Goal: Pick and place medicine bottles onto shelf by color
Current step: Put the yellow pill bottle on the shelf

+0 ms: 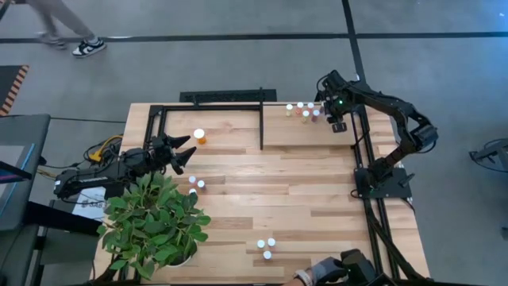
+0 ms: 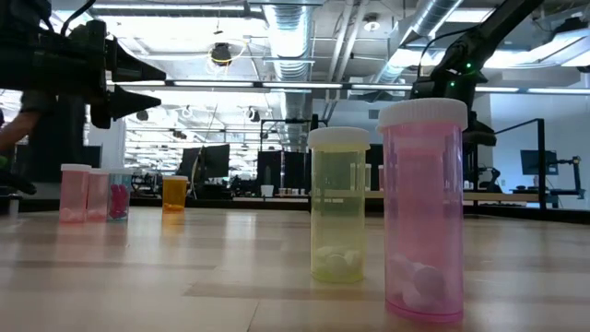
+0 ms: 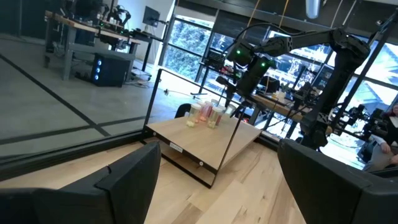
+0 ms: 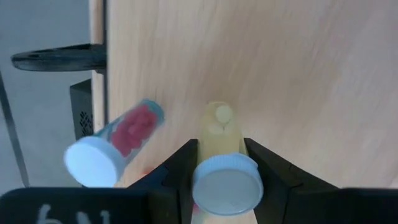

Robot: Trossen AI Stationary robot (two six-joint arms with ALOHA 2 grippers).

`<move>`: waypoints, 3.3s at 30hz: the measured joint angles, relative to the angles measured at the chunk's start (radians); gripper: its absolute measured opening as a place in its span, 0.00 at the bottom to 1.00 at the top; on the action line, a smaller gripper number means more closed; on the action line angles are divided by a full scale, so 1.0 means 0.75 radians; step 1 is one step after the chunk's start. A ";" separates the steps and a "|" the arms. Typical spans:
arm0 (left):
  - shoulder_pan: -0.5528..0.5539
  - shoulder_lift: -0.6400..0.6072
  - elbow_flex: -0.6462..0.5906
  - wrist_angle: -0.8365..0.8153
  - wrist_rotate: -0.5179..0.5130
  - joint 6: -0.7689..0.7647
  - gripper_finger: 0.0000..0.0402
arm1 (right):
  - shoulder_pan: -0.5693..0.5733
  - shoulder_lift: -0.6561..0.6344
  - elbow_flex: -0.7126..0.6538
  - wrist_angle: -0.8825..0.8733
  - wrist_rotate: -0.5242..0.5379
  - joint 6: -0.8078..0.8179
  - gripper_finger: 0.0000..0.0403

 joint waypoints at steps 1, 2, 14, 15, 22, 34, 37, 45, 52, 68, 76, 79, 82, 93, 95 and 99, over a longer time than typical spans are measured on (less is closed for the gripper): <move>0.000 0.000 0.000 0.000 0.000 0.000 0.78 | 0.000 0.000 0.000 -0.002 -0.006 0.001 0.37; 0.000 0.000 0.000 0.000 0.000 0.000 0.78 | 0.000 0.000 0.000 -0.002 -0.006 0.000 0.37; 0.000 0.000 0.000 0.000 0.000 0.000 0.78 | 0.000 0.030 0.001 -0.004 0.004 -0.026 0.37; 0.000 0.000 0.000 0.000 0.000 0.000 0.78 | 0.000 0.037 0.001 -0.004 -0.001 -0.033 0.37; 0.000 0.000 0.000 0.000 0.000 0.000 0.78 | 0.000 0.048 0.001 0.003 -0.015 -0.047 0.41; 0.000 0.000 0.000 0.000 0.000 0.000 0.78 | -0.012 0.048 0.036 -0.007 -0.015 -0.144 0.58; 0.000 0.000 0.000 0.000 0.000 0.000 0.78 | -0.012 0.048 0.086 -0.099 -0.015 -0.192 0.60; 0.000 0.000 0.000 0.000 0.000 0.000 0.78 | -0.012 0.047 0.232 -0.283 0.003 -0.322 0.61; 0.000 0.000 0.000 0.000 0.000 0.000 0.78 | -0.012 0.046 0.314 -0.381 0.026 -0.503 0.61; 0.000 0.000 0.000 0.000 0.000 0.000 0.78 | -0.013 0.046 0.323 -0.341 0.105 -1.396 0.53; 0.000 0.000 0.000 0.000 0.000 0.000 0.78 | 0.002 0.046 0.323 -0.336 0.105 -1.811 0.50; 0.000 0.000 0.000 0.000 0.000 0.000 0.78 | 0.002 0.046 0.323 -0.327 0.105 -1.914 0.50; -0.001 0.000 0.000 0.000 0.000 0.000 0.78 | 0.001 0.046 0.323 -0.327 0.105 -2.010 0.50; 0.000 0.000 0.000 0.000 0.000 0.000 0.78 | 0.012 0.046 0.323 -0.312 0.126 -2.254 0.49; 0.000 0.000 0.000 0.000 0.000 0.000 0.78 | 0.021 0.051 0.323 -0.312 0.126 -2.259 0.49; 0.000 0.000 0.000 0.000 0.000 0.000 0.78 | 0.037 0.096 0.323 -0.313 0.127 -2.285 0.49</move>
